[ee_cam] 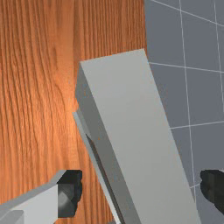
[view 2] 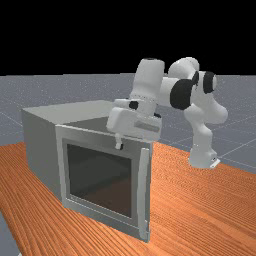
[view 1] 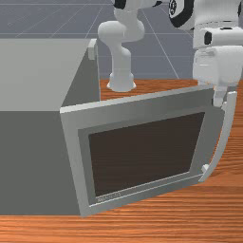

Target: Close the microwave

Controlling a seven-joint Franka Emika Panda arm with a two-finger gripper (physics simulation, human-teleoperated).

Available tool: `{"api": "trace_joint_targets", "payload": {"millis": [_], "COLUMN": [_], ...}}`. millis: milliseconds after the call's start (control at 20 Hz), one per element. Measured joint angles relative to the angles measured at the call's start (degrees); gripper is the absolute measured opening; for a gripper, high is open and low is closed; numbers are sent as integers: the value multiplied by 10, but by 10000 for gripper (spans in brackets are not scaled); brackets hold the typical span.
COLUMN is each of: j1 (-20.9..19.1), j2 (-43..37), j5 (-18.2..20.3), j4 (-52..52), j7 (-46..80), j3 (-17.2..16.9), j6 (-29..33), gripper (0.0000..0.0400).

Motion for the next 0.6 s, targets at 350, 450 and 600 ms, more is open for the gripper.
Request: {"api": "trace_joint_targets", "payload": {"millis": [350, 450, 600], "j1": [-23, -19, 8], "j2": [-102, -153, -214], "j5": [10, 4, -52], "j4": [-207, -289, -373], "j7": [-44, -27, 53], "j3": [20, 15, -9], "j6": [164, 193, 208], "gripper": [400, 400, 400]}}
